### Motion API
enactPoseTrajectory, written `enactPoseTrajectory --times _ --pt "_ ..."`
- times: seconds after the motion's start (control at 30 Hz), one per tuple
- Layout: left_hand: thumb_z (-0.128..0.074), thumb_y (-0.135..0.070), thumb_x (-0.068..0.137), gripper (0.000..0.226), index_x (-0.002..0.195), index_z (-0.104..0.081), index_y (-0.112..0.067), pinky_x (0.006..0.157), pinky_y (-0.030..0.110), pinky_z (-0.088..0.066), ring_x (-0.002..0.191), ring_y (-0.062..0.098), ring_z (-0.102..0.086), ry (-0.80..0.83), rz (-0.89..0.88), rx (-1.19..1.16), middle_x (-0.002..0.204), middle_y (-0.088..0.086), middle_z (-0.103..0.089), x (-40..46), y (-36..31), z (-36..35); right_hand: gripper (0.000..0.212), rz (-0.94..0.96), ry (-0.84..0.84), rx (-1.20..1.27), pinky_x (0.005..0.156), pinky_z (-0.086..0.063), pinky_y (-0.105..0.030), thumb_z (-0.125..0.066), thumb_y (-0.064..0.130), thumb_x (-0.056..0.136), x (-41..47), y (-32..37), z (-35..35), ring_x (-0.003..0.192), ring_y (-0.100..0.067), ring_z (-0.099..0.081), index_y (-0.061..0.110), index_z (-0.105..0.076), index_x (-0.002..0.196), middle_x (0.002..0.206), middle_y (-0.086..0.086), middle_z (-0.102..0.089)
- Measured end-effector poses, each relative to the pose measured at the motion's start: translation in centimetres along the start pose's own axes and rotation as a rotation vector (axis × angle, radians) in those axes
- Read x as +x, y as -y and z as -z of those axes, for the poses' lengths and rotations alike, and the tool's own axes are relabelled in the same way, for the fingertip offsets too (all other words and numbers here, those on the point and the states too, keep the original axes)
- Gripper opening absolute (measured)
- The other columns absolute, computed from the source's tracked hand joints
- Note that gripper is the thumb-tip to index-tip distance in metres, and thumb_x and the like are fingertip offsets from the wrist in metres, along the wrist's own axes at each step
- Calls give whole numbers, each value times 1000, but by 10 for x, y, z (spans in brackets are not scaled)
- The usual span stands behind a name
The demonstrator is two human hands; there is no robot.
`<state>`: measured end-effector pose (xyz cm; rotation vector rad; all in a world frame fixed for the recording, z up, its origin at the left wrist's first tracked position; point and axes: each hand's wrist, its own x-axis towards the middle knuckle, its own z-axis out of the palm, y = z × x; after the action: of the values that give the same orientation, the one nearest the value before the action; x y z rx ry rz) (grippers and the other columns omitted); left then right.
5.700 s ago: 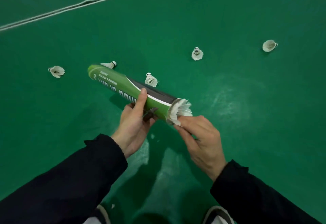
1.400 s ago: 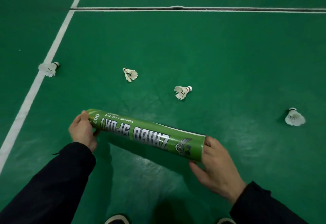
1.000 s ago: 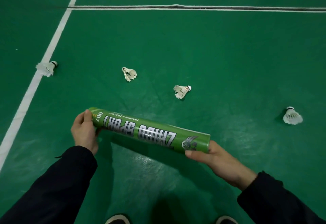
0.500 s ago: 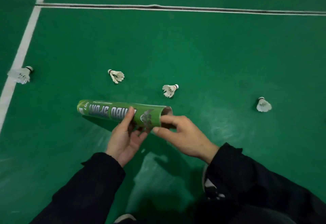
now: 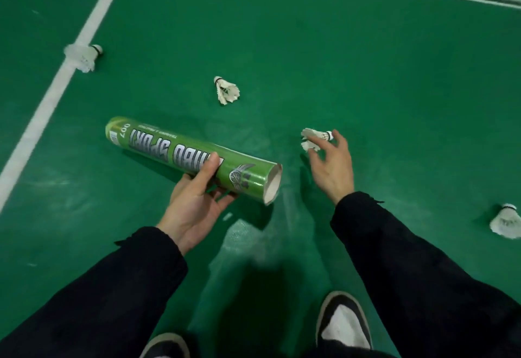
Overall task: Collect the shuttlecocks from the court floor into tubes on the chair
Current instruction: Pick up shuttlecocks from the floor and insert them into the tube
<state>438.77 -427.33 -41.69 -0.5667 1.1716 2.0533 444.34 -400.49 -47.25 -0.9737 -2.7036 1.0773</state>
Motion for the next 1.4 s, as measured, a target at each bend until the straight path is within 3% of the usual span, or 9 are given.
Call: enactPoseTrajectory --times 0.17,0.27,0.4,0.6,0.7,0.93,1.03,1.2,1.4 --pt "-70 -27 90 58 141 -52 -5 75 35 -63 96 21 -77 -65 -30 -37 107 9 -78 -11 7 -3 36 72 60 -131 111 -38 -35 -51 20 104 38 -26 -5 137 -31 -50 25 -61 139 161 -14 -37" --pt "-71 -28 91 62 144 -51 -4 78 36 -63 101 23 -76 -105 -45 -53 115 13 -76 -12 6 -8 23 -26 -152 368 90 -50 -30 -59 13 97 16 -7 14 97 -10 -67 27 -74 109 112 3 -74" --pt "-70 -30 92 61 143 -51 -3 79 35 -63 105 25 -75 -110 -40 -68 121 17 -74 -6 7 -16 54 136 -124 823 72 -53 -15 -62 -13 85 -55 39 47 75 2 -64 40 -74 82 81 19 -73" --pt "-65 -34 94 62 147 -51 -3 79 33 -63 101 23 -75 -30 -28 -57 126 16 -71 -8 17 -30 20 370 -73 292 74 -44 -18 -74 25 83 -94 61 21 86 -3 -51 26 -74 103 101 10 -50" --pt "-66 -36 94 62 146 -52 -6 81 34 -63 106 23 -74 -24 -70 -89 127 16 -72 -11 7 -21 11 448 -166 384 62 -39 -15 -75 26 87 -98 73 23 70 -2 -49 22 -72 97 91 14 -51" --pt "-72 -39 87 73 147 -50 -5 75 34 -61 105 23 -72 -60 -184 -112 131 15 -69 -29 -5 -14 31 546 440 2 60 -38 -24 -57 47 92 -102 113 13 60 -9 -51 26 -65 114 66 15 -50" --pt "-72 -38 87 74 147 -49 -3 75 35 -61 107 25 -71 -54 -219 -120 130 16 -69 -31 -5 -10 15 357 607 259 53 -55 -31 -63 34 98 -95 124 12 54 -8 -66 32 -68 112 65 6 -68" --pt "-74 -37 85 73 146 -51 -4 83 38 -62 116 27 -71 -34 -222 -195 132 16 -70 -31 -15 -8 5 455 295 354 54 -51 -39 -72 35 87 -102 121 13 53 -10 -57 34 -67 86 81 13 -64" --pt "-75 -39 86 74 146 -50 -3 87 39 -61 118 31 -69 -25 -231 -196 133 21 -68 -30 -13 -8 20 318 596 355 58 -61 -49 -58 37 101 -92 127 4 60 -29 -73 24 -69 112 76 -13 -75"
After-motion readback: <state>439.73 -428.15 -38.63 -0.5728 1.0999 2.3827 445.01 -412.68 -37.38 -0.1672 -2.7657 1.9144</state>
